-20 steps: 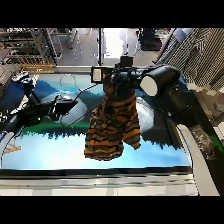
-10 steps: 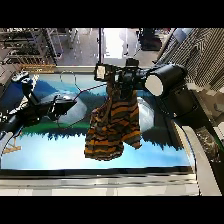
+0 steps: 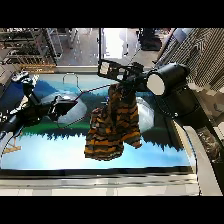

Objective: Fold the clothes and pants, and hang the long-sleeved shirts on hangers.

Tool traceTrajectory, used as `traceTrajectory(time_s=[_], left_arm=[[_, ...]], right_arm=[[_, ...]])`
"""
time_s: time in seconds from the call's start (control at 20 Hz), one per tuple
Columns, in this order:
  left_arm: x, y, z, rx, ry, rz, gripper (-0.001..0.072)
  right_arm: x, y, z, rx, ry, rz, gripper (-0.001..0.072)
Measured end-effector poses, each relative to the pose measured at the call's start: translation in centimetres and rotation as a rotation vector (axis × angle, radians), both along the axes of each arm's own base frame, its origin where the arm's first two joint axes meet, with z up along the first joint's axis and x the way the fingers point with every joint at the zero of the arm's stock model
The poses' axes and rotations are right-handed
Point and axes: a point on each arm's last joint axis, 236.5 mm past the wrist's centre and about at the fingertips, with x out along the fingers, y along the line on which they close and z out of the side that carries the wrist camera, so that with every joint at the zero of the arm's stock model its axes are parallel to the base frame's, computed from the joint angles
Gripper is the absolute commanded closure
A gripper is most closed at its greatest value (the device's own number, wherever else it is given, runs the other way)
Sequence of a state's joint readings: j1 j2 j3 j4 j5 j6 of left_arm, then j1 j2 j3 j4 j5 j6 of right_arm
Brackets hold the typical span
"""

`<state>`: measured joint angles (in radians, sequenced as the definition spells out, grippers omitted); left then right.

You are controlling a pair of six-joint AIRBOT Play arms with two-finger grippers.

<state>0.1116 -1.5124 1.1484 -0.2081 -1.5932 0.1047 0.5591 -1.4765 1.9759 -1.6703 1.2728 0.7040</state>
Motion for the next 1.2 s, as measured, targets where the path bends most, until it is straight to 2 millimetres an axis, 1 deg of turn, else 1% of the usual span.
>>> traceTrajectory(time_s=[0.2, 0.45, 0.55, 0.6, 0.65, 0.8, 0.85, 0.9, 1.0, 1.05, 1.1, 1.15, 1.2], left_arm=[[0.0, 0.0, 0.0, -0.001, 0.0, 0.0, 0.0695], [0.0, 0.0, 0.0, -0.002, 0.0, 0.001, 0.0695], [0.0, 0.0, 0.0, -0.002, 0.0, 0.0, 0.0695], [0.0, 0.0, 0.0, -0.003, 0.005, 0.0, 0.0695], [0.0, 0.0, 0.0, -0.003, 0.007, -0.001, 0.0695], [0.0, 0.0, 0.1, -0.006, 0.015, -0.003, 0.0695], [0.0, 0.0, 0.1, -0.006, 0.017, -0.003, 0.0695], [0.0, 0.0, 0.1, -0.006, 0.018, -0.004, 0.0695], [0.0, 0.0, 0.1, -0.007, 0.022, -0.004, 0.0695], [0.0, 0.0, 0.1, -0.007, 0.022, -0.004, 0.0695], [0.0, 0.0, 0.1, -0.007, 0.021, -0.004, 0.0695], [0.0, 0.0, 0.1, -0.007, 0.022, -0.004, 0.0695], [0.1, 0.0, 0.0, -0.005, 0.023, -0.002, 0.0696]], right_arm=[[-0.4, 0.0, -0.5, -0.057, 0.0, 0.062, 0.0382], [-0.2, 0.7, -0.4, -0.103, -0.04, 0.145, 0.0389], [-0.2, 0.9, -0.3, -0.111, -0.05, 0.164, 0.0503], [-0.2, 1.2, -0.2, -0.112, -0.059, 0.176, 0.0585], [-0.3, 1.4, -0.2, -0.116, -0.063, 0.187, 0.064], [-0.6, 2.0, -0.1, -0.127, -0.072, 0.208, 0.0643], [-0.7, 2.0, 0.0, -0.127, -0.073, 0.211, 0.0671], [-0.9, 2.0, -0.1, -0.131, -0.069, 0.213, 0.068], [-1.1, 1.8, 0.1, -0.128, -0.064, 0.198, 0.0674], [-1.2, 1.6, 0.2, -0.121, -0.058, 0.181, 0.0659], [-1.3, 1.4, 0.5, -0.105, -0.054, 0.159, 0.0619], [-1.3, 1.0, 0.9, -0.093, -0.057, 0.133, 0.0617], [-1.3, 0.5, 1.2, -0.084, -0.058, 0.103, 0.0579]])
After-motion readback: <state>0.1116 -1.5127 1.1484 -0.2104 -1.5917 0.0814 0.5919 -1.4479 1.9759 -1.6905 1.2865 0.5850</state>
